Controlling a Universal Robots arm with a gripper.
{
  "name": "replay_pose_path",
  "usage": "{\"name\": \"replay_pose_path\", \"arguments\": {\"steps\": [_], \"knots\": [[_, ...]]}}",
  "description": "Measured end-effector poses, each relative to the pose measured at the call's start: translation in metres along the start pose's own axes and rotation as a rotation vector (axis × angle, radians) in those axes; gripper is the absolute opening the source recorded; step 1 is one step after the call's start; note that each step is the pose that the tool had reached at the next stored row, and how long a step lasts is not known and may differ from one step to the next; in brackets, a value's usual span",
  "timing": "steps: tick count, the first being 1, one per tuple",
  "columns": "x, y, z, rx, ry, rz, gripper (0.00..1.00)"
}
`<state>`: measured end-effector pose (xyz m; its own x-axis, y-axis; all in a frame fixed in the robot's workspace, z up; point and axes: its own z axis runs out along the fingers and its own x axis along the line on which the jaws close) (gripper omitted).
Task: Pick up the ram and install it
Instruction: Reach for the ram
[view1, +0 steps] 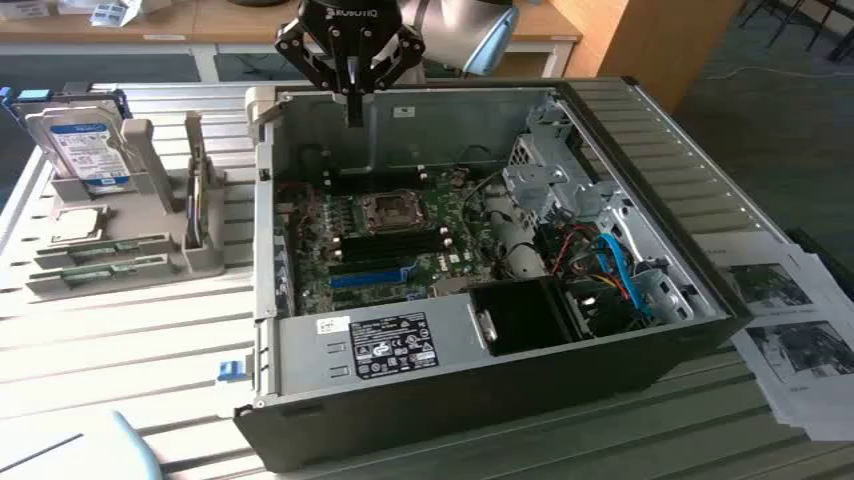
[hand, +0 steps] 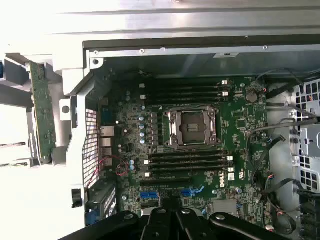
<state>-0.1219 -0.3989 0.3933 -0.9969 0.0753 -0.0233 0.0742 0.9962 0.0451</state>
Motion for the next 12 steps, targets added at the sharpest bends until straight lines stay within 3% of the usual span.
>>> {"name": "replay_pose_path", "arguments": {"steps": [12], "knots": [[0.0,0.0,0.0,0.0,0.0,0.0,0.09]]}}
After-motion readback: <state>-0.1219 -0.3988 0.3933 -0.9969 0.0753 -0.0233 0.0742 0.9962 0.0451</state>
